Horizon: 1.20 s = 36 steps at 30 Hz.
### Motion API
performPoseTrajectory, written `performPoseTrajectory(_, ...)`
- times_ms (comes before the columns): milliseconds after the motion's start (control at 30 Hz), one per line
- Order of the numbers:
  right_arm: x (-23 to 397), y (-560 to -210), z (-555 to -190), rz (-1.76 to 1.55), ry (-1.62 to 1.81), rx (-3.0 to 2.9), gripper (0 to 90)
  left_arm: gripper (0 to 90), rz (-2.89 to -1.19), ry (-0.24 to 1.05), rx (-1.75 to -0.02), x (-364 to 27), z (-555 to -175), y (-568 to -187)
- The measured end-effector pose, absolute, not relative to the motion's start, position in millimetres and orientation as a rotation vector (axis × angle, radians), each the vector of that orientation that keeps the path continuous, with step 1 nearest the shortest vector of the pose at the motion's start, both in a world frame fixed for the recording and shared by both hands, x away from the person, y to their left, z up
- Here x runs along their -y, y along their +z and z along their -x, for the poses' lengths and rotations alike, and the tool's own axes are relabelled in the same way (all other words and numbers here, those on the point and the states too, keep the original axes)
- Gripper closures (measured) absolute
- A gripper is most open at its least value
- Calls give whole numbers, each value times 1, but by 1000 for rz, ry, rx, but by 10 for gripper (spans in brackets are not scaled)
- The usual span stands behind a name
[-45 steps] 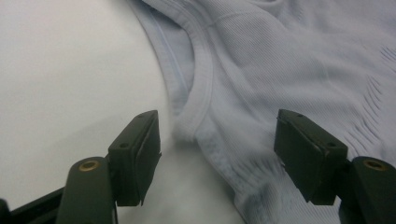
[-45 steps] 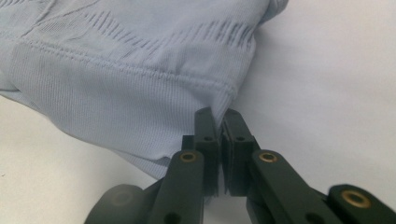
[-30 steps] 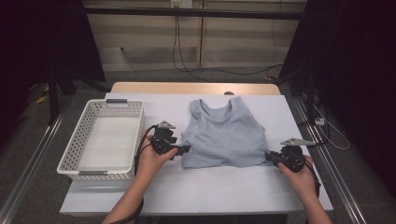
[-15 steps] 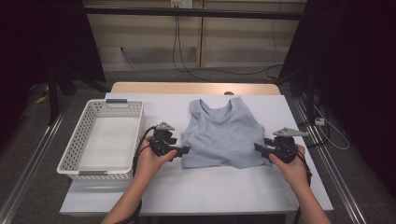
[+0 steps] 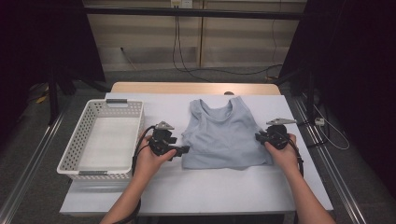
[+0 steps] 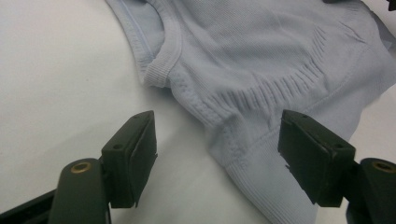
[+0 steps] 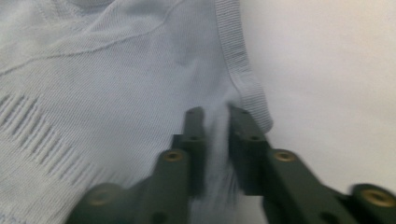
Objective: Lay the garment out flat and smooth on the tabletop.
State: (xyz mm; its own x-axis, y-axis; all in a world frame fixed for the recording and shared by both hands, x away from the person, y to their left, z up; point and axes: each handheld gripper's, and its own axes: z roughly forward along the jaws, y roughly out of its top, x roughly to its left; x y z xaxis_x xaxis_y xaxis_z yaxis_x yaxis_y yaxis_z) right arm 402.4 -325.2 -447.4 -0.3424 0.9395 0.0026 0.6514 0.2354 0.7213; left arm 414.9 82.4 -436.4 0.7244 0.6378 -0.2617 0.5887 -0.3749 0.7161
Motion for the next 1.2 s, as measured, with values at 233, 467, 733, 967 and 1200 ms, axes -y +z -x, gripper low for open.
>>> performPoseTrajectory(233,333,-443,-405,-1478,918,-1996,861,287,-2079,75,-921,-82,-415,-436)
performPoseTrajectory(467,332,-453,-404,-1466,872,-2035,726,286,-2086,57,-913,-81,-412,-436)
performPoseTrajectory(733,338,-446,-382,-1483,943,-1988,481,282,-2080,47,-916,-81,-406,-437)
performPoseTrajectory(967,339,-440,-352,-1448,971,-2007,463,301,-2086,37,-914,-82,-400,-436)
performPoseTrajectory(1200,344,-441,-327,-1436,926,-2033,458,333,-2090,36,-929,-81,-399,-443)
